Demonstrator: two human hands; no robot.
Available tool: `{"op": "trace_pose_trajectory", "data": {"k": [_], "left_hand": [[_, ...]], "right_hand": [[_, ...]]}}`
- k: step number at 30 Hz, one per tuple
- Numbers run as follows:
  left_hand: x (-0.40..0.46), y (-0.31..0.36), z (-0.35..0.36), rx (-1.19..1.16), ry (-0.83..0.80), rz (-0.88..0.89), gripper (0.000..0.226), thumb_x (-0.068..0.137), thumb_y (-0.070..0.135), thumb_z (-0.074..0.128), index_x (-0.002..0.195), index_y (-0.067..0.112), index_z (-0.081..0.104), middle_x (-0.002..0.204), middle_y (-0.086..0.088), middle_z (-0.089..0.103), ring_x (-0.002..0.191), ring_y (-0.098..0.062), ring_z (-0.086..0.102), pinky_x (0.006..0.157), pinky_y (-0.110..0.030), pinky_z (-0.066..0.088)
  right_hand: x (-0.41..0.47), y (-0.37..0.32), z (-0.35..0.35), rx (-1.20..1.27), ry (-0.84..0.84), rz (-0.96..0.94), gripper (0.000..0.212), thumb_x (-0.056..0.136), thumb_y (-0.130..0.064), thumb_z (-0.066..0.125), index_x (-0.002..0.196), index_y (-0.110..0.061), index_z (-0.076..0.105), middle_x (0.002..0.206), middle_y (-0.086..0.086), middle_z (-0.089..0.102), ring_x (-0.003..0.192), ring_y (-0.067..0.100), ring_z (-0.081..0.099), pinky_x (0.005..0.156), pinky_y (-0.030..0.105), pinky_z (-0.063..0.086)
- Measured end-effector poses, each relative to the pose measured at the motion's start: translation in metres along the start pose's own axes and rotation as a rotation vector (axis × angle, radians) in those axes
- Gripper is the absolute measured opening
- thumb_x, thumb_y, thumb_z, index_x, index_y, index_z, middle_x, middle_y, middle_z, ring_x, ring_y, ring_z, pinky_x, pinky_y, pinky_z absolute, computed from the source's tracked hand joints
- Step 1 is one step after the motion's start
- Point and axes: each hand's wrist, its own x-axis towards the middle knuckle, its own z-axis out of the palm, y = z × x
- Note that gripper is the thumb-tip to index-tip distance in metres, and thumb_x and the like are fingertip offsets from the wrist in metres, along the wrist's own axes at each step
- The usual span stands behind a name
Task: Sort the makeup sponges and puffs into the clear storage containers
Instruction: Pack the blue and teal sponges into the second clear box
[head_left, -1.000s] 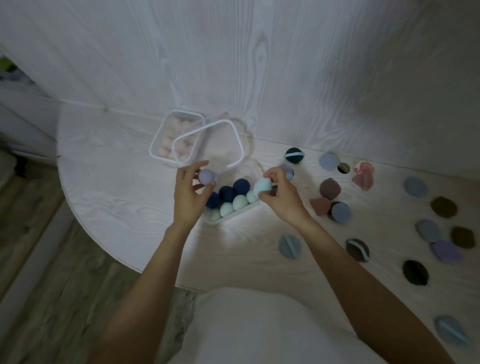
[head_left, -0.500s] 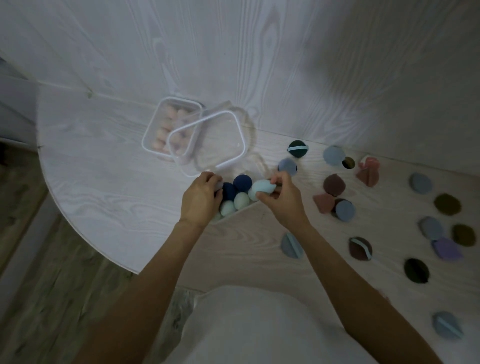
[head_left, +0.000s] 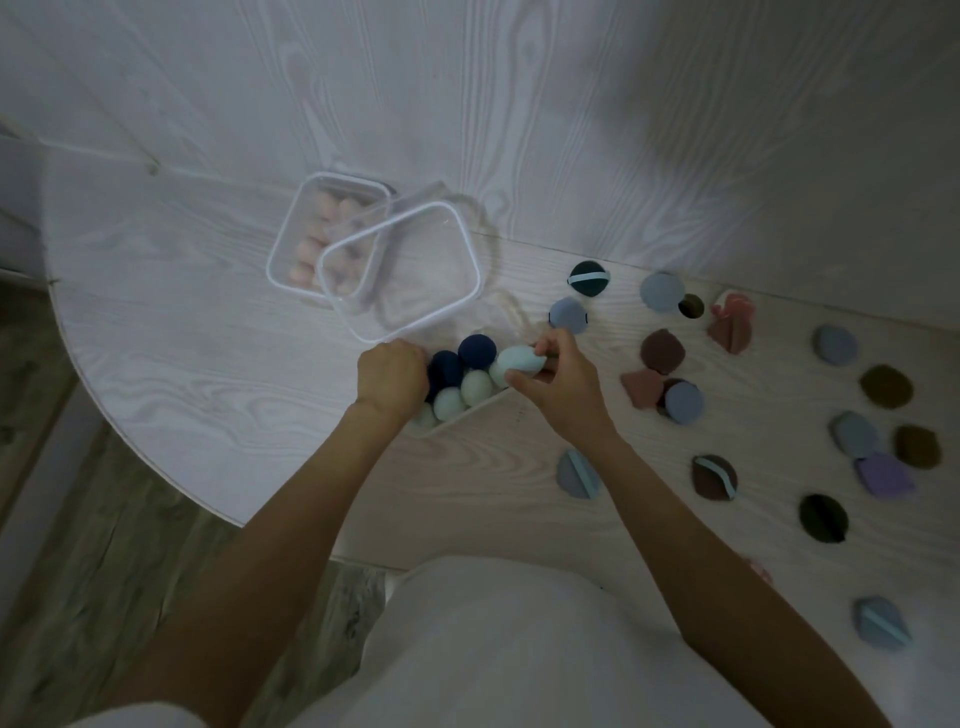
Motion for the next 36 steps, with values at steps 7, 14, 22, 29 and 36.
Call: {"op": "trace_pose_trajectory", "data": {"k": [7,14,22,29,36], "left_hand": [[-0.019,-0.010,0.017,-0.425,0.352,0.091,0.031,0.082,0.010,0.066,0.109,0.003,0.052,0.090,-0.022,0.061,0.060,-0.039,0.058,0.047,-0.034,0.036],[-0.024,-0.014,0.017,-0.254,0.596,0.105,0.008,0.077,0.014,0.071,0.079,0.010,0.064,0.084,-0.005,0.064,0.068,-0.025,0.058,0.045,-0.029,0.037],[-0.026,-0.019,0.034,-0.202,0.584,0.091,0.014,0.084,0.017,0.060,0.092,0.018,0.072,0.097,0.004,0.071,0.112,-0.026,0.057,0.100,-0.044,0.032],[-0.031,-0.026,0.036,-0.284,0.482,0.117,0.037,0.087,0.032,0.043,0.109,0.015,0.068,0.112,0.002,0.068,0.121,-0.023,0.053,0.106,-0.043,0.025],[-0.030,-0.027,0.041,-0.329,0.471,0.118,0.040,0.087,0.033,0.043,0.116,0.014,0.064,0.118,0.001,0.066,0.125,-0.022,0.050,0.109,-0.046,0.025]], "right_hand": [[0.006,-0.011,0.010,-0.092,0.008,-0.172,0.035,0.076,-0.016,0.075,0.102,-0.011,0.053,0.092,-0.005,0.059,0.074,0.008,0.054,0.061,0.011,0.042],[0.028,-0.020,0.020,-0.166,-0.042,-0.298,0.029,0.079,0.001,0.065,0.106,-0.007,0.058,0.109,0.009,0.059,0.090,0.018,0.058,0.077,0.024,0.052],[0.037,-0.026,0.026,-0.386,0.141,-0.614,0.024,0.080,-0.006,0.065,0.104,-0.008,0.061,0.103,0.005,0.064,0.085,0.015,0.054,0.072,0.021,0.043],[0.052,-0.003,0.055,-1.000,-0.007,-0.807,0.010,0.067,-0.008,0.074,0.074,-0.012,0.069,0.072,0.001,0.067,0.070,0.023,0.056,0.065,0.026,0.024],[0.070,-0.037,0.068,-1.311,-0.304,-0.450,0.018,0.054,-0.014,0.080,0.050,-0.020,0.063,0.054,-0.005,0.060,0.061,0.013,0.057,0.061,0.021,0.038]]}}
